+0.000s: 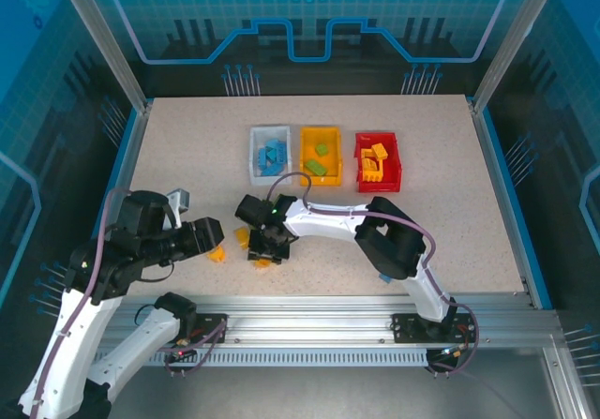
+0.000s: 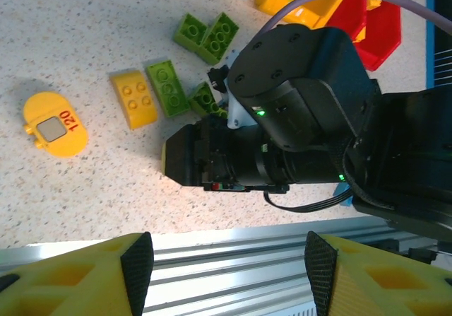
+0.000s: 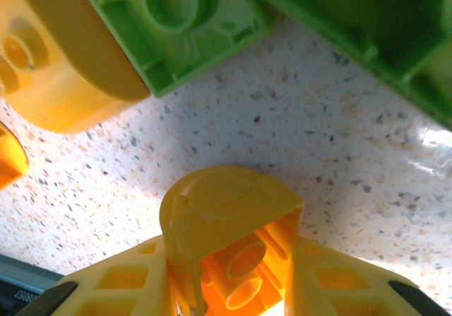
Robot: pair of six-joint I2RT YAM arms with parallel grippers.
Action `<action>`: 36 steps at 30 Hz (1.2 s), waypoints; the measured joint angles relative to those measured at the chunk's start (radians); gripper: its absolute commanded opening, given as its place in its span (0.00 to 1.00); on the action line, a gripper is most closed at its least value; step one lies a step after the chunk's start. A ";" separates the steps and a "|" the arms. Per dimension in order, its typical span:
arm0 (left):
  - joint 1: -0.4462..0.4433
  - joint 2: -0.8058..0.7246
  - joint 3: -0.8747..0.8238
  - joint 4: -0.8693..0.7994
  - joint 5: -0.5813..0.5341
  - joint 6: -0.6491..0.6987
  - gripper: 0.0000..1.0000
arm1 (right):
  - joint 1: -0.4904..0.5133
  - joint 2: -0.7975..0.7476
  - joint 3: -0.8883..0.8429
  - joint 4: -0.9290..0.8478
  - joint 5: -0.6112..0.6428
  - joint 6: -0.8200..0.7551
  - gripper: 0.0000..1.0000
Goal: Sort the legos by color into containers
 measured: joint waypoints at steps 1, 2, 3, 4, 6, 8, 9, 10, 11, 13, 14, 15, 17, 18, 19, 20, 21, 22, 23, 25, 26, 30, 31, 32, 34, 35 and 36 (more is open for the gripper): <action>0.000 -0.001 -0.007 0.013 0.010 -0.005 0.62 | 0.000 -0.003 0.000 -0.004 0.013 -0.009 0.29; 0.000 -0.001 -0.013 0.023 0.019 -0.012 0.62 | 0.000 -0.010 -0.002 -0.008 0.027 -0.018 0.29; 0.000 -0.001 -0.021 0.038 0.032 -0.018 0.62 | 0.000 -0.023 -0.008 -0.012 0.045 -0.027 0.29; 0.000 -0.001 -0.029 0.057 0.045 -0.022 0.62 | 0.000 -0.047 -0.021 -0.015 0.065 -0.038 0.29; 0.000 0.001 -0.046 0.099 0.075 -0.038 0.62 | -0.003 -0.109 -0.051 -0.031 0.103 -0.060 0.29; 0.000 0.009 -0.066 0.151 0.105 -0.052 0.62 | -0.011 -0.192 -0.084 -0.048 0.142 -0.086 0.29; 0.000 0.017 -0.078 0.185 0.122 -0.065 0.62 | -0.021 -0.244 -0.101 -0.060 0.163 -0.103 0.29; -0.002 0.028 -0.090 0.220 0.140 -0.077 0.61 | -0.035 -0.291 -0.118 -0.071 0.183 -0.119 0.29; -0.005 0.040 -0.100 0.250 0.153 -0.092 0.61 | -0.052 -0.334 -0.135 -0.079 0.201 -0.138 0.29; -0.030 0.076 -0.122 0.347 0.175 -0.127 0.61 | -0.121 -0.433 -0.174 -0.104 0.244 -0.190 0.29; -0.052 0.098 -0.132 0.393 0.180 -0.141 0.62 | -0.163 -0.470 -0.186 -0.120 0.265 -0.219 0.29; -0.079 0.123 -0.138 0.438 0.181 -0.154 0.61 | -0.215 -0.502 -0.195 -0.136 0.287 -0.252 0.29; -0.144 0.186 -0.140 0.524 0.177 -0.174 0.62 | -0.326 -0.541 -0.203 -0.162 0.331 -0.324 0.30; -0.180 0.222 -0.140 0.568 0.168 -0.179 0.61 | -0.389 -0.549 -0.204 -0.172 0.353 -0.366 0.30; -0.215 0.256 -0.140 0.608 0.159 -0.180 0.61 | -0.443 -0.550 -0.204 -0.181 0.373 -0.404 0.30; -0.245 0.288 -0.138 0.640 0.146 -0.183 0.61 | -0.488 -0.546 -0.203 -0.189 0.388 -0.439 0.30; -0.273 0.322 -0.137 0.675 0.134 -0.185 0.61 | -0.539 -0.535 -0.199 -0.202 0.407 -0.476 0.30; -0.298 0.354 -0.134 0.707 0.121 -0.188 0.61 | -0.580 -0.517 -0.185 -0.218 0.421 -0.508 0.30; -0.317 0.378 -0.130 0.729 0.109 -0.192 0.61 | -0.612 -0.492 -0.166 -0.231 0.435 -0.536 0.30; -0.353 0.431 -0.115 0.782 0.079 -0.199 0.61 | -0.668 -0.417 -0.098 -0.258 0.465 -0.588 0.31; -0.364 0.447 -0.109 0.799 0.068 -0.202 0.61 | -0.687 -0.374 -0.055 -0.270 0.482 -0.610 0.31; -0.409 0.505 -0.076 0.864 0.017 -0.206 0.61 | -0.726 -0.185 0.146 -0.325 0.556 -0.675 0.32; -0.418 0.513 -0.069 0.878 0.004 -0.206 0.61 | -0.731 -0.140 0.194 -0.341 0.577 -0.684 0.33; -0.426 0.520 -0.063 0.890 -0.005 -0.206 0.61 | -0.734 -0.101 0.233 -0.357 0.597 -0.690 0.34; -0.443 0.531 -0.053 0.922 -0.023 -0.206 0.61 | -0.740 -0.031 0.297 -0.387 0.636 -0.701 0.35; -0.449 0.535 -0.049 0.932 -0.031 -0.205 0.62 | -0.743 -0.005 0.319 -0.402 0.651 -0.705 0.36; -0.457 0.541 -0.043 0.945 -0.038 -0.206 0.61 | -0.747 0.016 0.336 -0.414 0.661 -0.708 0.37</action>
